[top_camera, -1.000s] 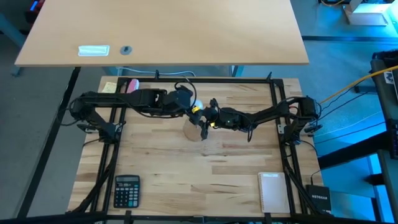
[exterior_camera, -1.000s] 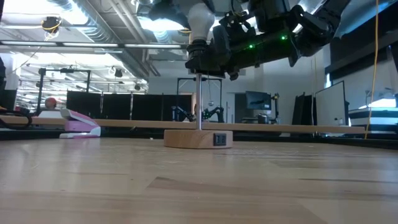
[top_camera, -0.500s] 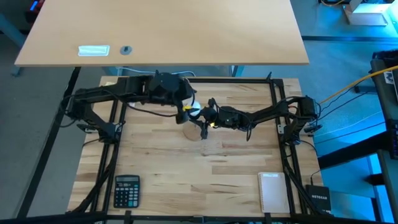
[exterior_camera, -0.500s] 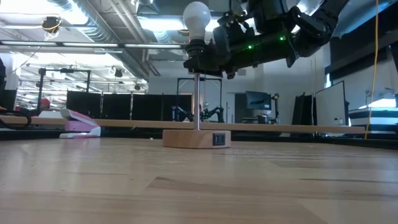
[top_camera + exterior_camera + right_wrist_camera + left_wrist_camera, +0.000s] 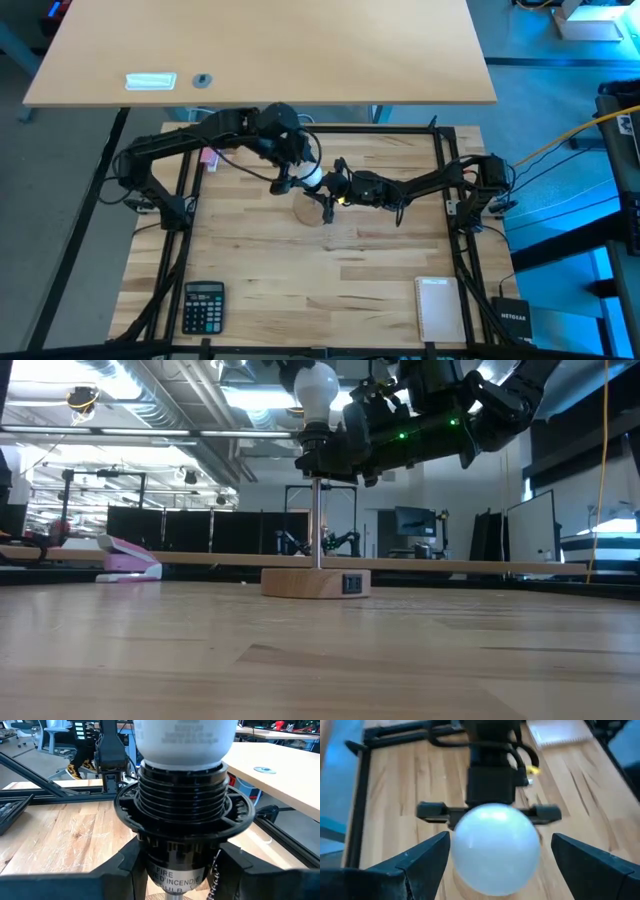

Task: Screw lightbulb
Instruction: Remove the lightbulb from the lamp

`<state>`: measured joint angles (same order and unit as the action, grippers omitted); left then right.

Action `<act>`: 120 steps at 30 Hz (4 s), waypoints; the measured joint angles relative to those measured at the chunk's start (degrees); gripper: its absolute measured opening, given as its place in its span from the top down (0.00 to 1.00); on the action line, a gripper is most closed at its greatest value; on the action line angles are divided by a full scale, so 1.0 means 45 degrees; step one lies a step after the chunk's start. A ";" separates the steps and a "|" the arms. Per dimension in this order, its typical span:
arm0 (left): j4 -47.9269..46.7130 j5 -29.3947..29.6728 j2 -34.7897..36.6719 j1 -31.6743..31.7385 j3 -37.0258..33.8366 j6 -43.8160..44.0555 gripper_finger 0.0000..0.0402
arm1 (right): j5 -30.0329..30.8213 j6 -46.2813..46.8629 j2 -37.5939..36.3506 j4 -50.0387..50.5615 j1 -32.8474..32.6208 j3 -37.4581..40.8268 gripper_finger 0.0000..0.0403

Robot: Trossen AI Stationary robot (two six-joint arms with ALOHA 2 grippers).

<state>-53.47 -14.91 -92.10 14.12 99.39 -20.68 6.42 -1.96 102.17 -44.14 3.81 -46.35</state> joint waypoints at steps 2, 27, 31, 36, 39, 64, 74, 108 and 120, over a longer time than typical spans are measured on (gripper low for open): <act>0.0346 -0.0083 -0.0003 0.0004 -0.0373 -0.0330 0.17 | 0.0000 0.0000 0.0000 -0.0002 0.0000 0.0000 0.62; 0.0911 0.4820 -0.0093 -0.1675 -0.0685 1.1051 0.34 | 0.0718 0.0395 -0.0005 -0.0053 -0.0010 -0.0021 0.62; 0.1188 0.5176 -0.0264 -0.1981 -0.0689 1.2699 0.33 | 0.0782 0.0452 -0.0005 -0.0033 -0.0015 -0.0010 0.62; 0.1328 0.5661 -0.0309 -0.2204 -0.0714 1.2779 0.32 | 0.0758 0.0447 -0.0015 0.0000 -0.0019 -0.0007 0.62; 0.0880 0.5845 -0.0275 -0.2145 -0.0675 1.2489 0.28 | 0.0704 0.0432 0.0000 0.0010 -0.0010 -0.0039 0.62; 0.0339 0.3757 0.0783 -0.0933 -0.0636 0.2968 0.16 | 0.0670 0.0392 0.0000 0.0042 -0.0008 -0.0030 0.62; 0.1376 -0.0431 0.0566 -0.0158 -0.0636 0.0449 0.16 | 0.0661 0.0386 0.0000 0.0053 -0.0008 -0.0029 0.62; 0.0961 0.4684 -0.0226 -0.1609 -0.0616 1.2604 0.34 | 0.0630 0.0621 -0.0005 0.0029 -0.0005 -0.0024 0.62; 0.1187 0.5934 -0.0245 -0.2309 -0.0655 1.2759 0.34 | 0.0682 0.0498 -0.0010 0.0058 -0.0010 -0.0024 0.62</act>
<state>-48.13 11.79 -93.20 3.73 96.44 36.73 9.48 0.28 102.13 -43.88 3.77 -46.46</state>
